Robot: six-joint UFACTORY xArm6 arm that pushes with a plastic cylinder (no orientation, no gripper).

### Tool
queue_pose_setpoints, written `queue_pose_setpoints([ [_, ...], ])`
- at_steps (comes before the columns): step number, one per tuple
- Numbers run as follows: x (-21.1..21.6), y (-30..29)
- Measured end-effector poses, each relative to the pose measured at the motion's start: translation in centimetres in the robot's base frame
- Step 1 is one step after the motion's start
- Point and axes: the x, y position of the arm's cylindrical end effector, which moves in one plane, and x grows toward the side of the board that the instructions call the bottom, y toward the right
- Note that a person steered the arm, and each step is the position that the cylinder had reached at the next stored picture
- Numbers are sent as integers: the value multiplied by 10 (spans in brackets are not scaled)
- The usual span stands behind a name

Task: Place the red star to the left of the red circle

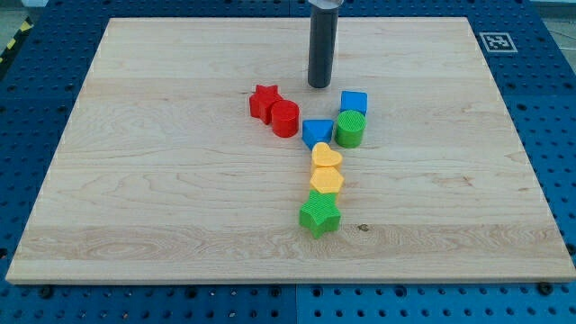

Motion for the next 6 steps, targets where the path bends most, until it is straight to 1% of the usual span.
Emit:
queue_pose_setpoints([
  [1, 0, -8],
  [3, -1, -77],
  [6, 69, -98],
])
